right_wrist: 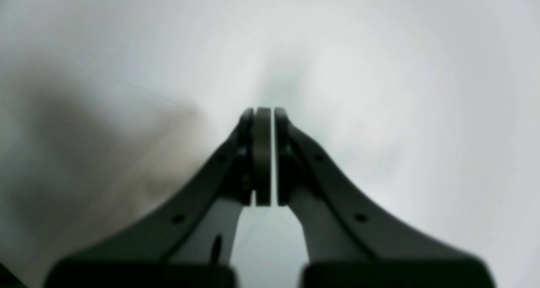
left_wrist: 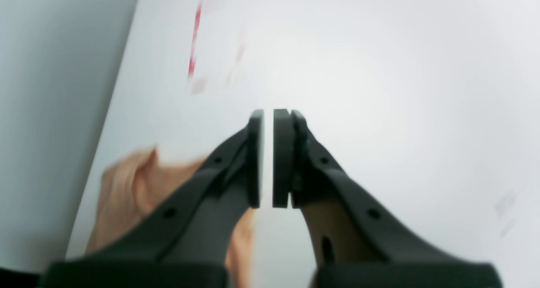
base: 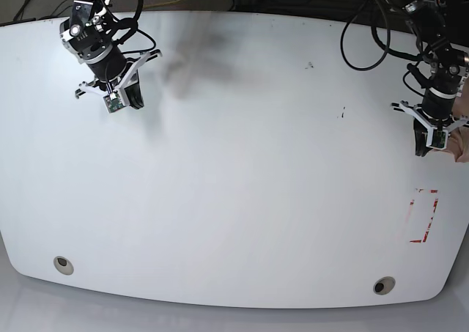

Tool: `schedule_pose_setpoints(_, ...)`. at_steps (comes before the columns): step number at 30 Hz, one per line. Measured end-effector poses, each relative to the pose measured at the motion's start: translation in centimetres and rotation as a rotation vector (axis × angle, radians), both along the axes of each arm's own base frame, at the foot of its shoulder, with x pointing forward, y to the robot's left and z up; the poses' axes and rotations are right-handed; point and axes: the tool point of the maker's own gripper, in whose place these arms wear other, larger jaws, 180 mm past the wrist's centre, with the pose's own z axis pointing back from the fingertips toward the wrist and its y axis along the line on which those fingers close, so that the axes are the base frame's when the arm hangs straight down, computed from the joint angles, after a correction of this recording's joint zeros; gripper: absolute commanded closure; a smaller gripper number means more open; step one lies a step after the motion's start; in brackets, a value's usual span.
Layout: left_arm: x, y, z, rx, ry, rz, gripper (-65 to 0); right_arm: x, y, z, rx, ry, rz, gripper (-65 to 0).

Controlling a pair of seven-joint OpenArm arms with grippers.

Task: Layout the t-shirt on the table in an organized manner, then fold the t-shirt properly

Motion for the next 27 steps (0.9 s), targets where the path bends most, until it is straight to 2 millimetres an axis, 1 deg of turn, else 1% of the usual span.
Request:
schedule_pose_setpoints(1, 0.2, -0.5, 0.3, -0.004, -0.01, -0.006, -2.6, 0.1, -0.2, 0.1, -0.006, -0.003, 0.003, -1.3)
schedule_pose_setpoints(3, 0.7, -2.1, 0.6, -0.005, -0.022, -0.04, -2.6, 0.4, -0.5, 0.4, -0.02, -0.014, 0.01, -1.3)
schedule_pose_setpoints(5, 1.1, -4.1, 0.4, -0.002, -0.014, -0.082, -2.6, 0.8, -0.7, 0.7, -0.029, -0.02, 0.011, -1.3)
schedule_pose_setpoints(7, 1.1, -6.5, 0.2, -0.021, -0.019, -0.139, -2.6, 1.3, -0.8, 1.0, -0.029, -0.037, 0.01, -1.3)
schedule_pose_setpoints(9, 1.2, -9.6, -0.2, -0.05, -0.018, -0.202, -2.6, 1.5, -0.7, 1.3, -0.032, -0.047, 0.022, -1.3)
schedule_pose_setpoints(10, 1.0, -10.4, -0.4, -0.061, -0.013, -0.216, -2.6, 1.6, -0.8, 1.4, -0.035, -0.051, 0.024, -1.3)
schedule_pose_setpoints(11, 1.0, -12.1, -0.8, -0.082, -0.006, -0.245, -2.6, 1.7, -1.0, 1.5, -0.044, -0.054, 0.027, -1.3)
schedule_pose_setpoints(13, 1.2, -13.9, -1.1, -0.104, -0.002, -0.254, -2.6, 1.9, -1.5, 1.7, -0.052, -0.058, 0.006, -1.3)
schedule_pose_setpoints(15, 1.6, -15.4, -0.8, -0.125, -0.025, -0.243, -2.6, 2.3, -2.1, 1.9, -0.06, -0.064, -0.021, -1.3)
schedule_pose_setpoints(17, 1.8, -16.8, -0.3, -0.14, -0.059, -0.248, -2.6, 2.4, -2.3, 2.1, -0.066, -0.07, -0.018, -1.3)
schedule_pose_setpoints(21, 0.9, -19.8, -0.3, -0.177, -0.085, -0.302, -2.6, 2.6, -2.3, 2.3, -0.069, -0.078, -0.013, -1.3)
schedule_pose_setpoints(23, 0.1, -21.3, -0.5, -0.202, -0.105, -0.321, -2.6, 2.5, -2.4, 2.2, -0.073, -0.078, -0.011, -1.3)
schedule_pose_setpoints(25, -0.9, -22.7, -0.2, -0.238, -0.151, -0.339, -2.6, 2.6, -2.4, 2.6, -0.067, -0.102, -0.005, -1.3)
schedule_pose_setpoints(27, -1.9, -23.7, -0.1, -0.264, -0.178, -0.347, -2.6, 2.8, -2.7, 2.9, -0.084, -0.131, -0.013, -1.3)
